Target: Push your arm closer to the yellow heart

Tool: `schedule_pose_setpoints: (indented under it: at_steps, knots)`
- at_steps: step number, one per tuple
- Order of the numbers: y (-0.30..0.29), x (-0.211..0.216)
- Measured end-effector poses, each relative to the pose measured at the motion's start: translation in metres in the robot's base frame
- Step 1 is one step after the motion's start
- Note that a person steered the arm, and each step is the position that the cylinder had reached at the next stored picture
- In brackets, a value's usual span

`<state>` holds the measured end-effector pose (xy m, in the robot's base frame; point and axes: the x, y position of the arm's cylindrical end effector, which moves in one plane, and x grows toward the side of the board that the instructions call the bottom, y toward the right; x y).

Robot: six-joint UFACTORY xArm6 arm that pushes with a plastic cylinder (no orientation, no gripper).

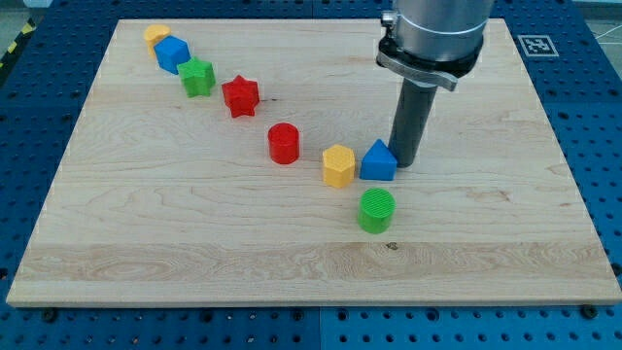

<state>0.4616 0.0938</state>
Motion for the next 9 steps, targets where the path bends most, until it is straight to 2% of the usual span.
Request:
schedule_pose_setpoints:
  at_steps: [2, 4, 8, 9]
  knots:
    - [-0.013, 0.000]
    - [-0.017, -0.062]
    - [-0.200, -0.164]
    - [-0.228, -0.203]
